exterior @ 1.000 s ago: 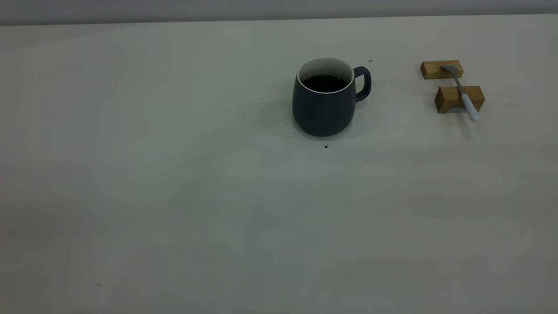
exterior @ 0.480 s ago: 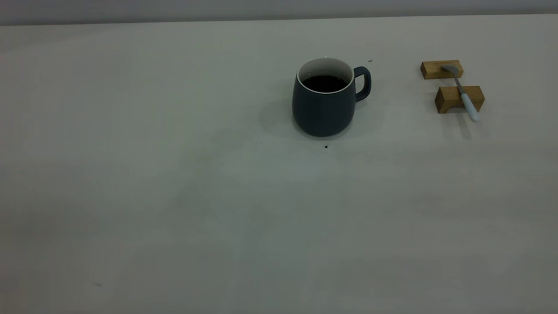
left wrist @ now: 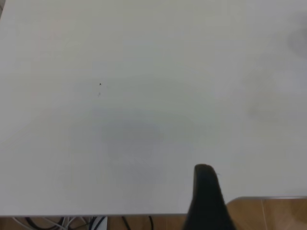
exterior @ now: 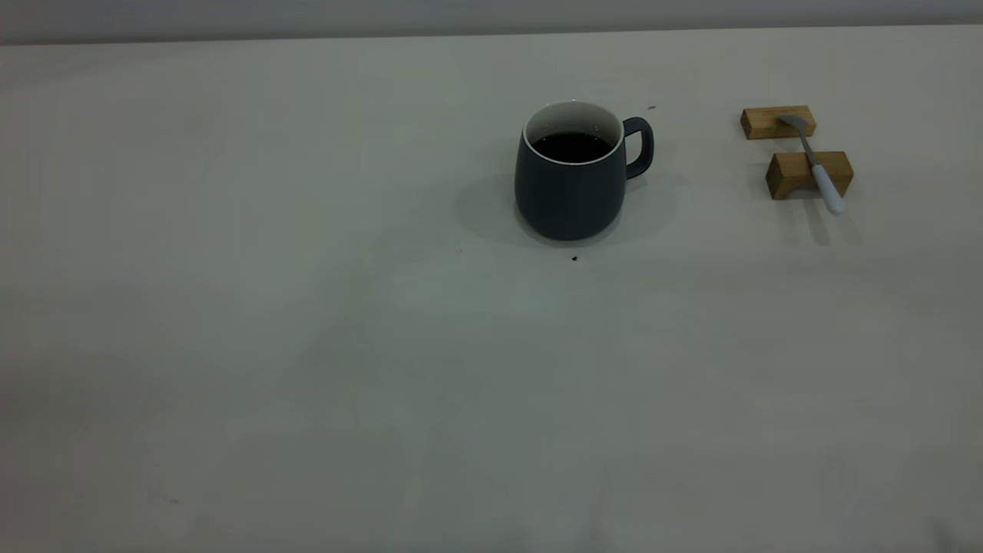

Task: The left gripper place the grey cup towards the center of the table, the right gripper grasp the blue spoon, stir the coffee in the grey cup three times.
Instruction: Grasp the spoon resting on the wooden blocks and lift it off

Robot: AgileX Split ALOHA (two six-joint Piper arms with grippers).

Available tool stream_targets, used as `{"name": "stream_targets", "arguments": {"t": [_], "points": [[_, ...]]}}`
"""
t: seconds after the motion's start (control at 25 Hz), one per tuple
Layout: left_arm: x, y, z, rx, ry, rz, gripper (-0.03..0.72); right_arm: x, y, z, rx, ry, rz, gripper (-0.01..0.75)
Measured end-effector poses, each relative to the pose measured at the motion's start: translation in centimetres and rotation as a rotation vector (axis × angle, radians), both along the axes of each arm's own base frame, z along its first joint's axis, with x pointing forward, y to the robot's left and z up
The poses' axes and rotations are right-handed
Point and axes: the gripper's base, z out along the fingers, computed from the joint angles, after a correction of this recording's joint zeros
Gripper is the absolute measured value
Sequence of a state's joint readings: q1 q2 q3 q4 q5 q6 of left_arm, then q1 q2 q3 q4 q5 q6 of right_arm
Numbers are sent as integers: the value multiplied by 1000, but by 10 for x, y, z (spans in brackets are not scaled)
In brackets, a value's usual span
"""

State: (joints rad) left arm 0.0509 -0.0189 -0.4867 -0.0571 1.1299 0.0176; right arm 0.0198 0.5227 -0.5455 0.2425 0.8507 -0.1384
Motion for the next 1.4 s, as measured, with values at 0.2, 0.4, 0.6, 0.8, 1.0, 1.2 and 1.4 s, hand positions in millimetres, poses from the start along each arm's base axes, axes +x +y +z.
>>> {"name": "stream_targets", "arguments": {"t": [0.2,0.4,0.6,0.8,1.0,1.2,1.4], "points": [[0,0,0,0,0,0,585,57,11,-4,-8,45,156,604],[0,0,0,0,0,0,585,117,19,-27,60,154,206,594],[0,0,0,0,0,0,585,172,20,-57,71,303,213,591],[0,0,0,0,0,0,585,215,20,-83,78,405,198,591],[0,0,0,0,0,0,585,247,17,-110,43,520,166,589],[0,0,0,0,0,0,585,277,14,-138,11,590,115,588],[0,0,0,0,0,0,585,303,25,-174,-69,650,108,588]]}}
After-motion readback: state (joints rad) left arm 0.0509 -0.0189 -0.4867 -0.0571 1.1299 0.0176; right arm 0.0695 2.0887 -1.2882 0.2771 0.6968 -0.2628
